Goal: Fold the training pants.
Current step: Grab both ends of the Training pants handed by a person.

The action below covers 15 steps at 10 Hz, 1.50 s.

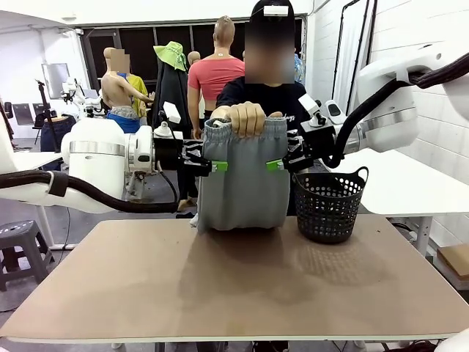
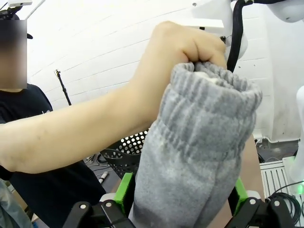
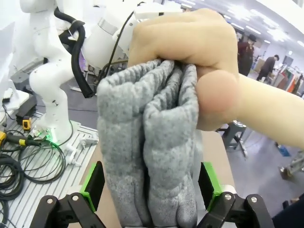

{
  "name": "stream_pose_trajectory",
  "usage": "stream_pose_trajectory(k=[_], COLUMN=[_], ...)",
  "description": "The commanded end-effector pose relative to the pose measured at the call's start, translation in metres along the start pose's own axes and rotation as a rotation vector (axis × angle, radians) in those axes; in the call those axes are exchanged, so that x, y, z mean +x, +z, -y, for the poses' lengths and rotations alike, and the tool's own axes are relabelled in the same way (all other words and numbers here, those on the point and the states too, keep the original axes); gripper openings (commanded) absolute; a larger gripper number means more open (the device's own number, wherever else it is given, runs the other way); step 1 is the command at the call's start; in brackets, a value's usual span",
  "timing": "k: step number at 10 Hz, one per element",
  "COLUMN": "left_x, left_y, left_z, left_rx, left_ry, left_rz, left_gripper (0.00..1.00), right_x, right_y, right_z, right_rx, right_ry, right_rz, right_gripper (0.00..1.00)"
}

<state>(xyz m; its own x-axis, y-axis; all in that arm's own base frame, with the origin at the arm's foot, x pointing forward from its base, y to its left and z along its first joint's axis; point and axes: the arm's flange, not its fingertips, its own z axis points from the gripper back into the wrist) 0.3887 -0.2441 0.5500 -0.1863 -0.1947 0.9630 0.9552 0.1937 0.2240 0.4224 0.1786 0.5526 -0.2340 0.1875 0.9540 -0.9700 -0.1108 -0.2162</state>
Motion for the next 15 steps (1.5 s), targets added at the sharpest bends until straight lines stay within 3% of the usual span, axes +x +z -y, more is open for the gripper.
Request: stream_pose_trajectory(k=[1, 7, 9, 12, 13, 15], left_x=[0.003, 0.003, 0.007, 0.004, 0.002, 0.001], left_y=[-0.009, -0.021, -0.022, -0.019, -0.017, -0.013], left_z=[-0.004, -0.008, -0.009, -0.010, -0.011, -0.014], left_rx=[0.003, -0.046, -0.078, -0.087, -0.081, -0.060], left_ry=[0.028, 0.044, 0.043, 0.071, 0.077, 0.076], left_rz=[0.031, 0.046, 0.098, 0.079, 0.068, 0.062], left_gripper=[1.00, 1.00, 0.63, 0.04, 0.00, 0.00], right_x=[0.004, 0.000, -0.002, -0.003, -0.001, 0.001], right_y=[-0.002, -0.018, -0.019, -0.016, -0.014, -0.009], right_z=[0.014, 0.022, 0.024, 0.026, 0.025, 0.023], right_rx=[0.021, 0.009, -0.008, -0.025, -0.014, 0.001], right_ry=[-0.031, -0.091, -0.119, -0.124, -0.123, -0.131], right_rz=[0.057, 0.052, 0.018, 0.020, 0.036, 0.057], right_gripper=[1.00, 1.00, 0.71, 0.20, 0.03, 0.00])
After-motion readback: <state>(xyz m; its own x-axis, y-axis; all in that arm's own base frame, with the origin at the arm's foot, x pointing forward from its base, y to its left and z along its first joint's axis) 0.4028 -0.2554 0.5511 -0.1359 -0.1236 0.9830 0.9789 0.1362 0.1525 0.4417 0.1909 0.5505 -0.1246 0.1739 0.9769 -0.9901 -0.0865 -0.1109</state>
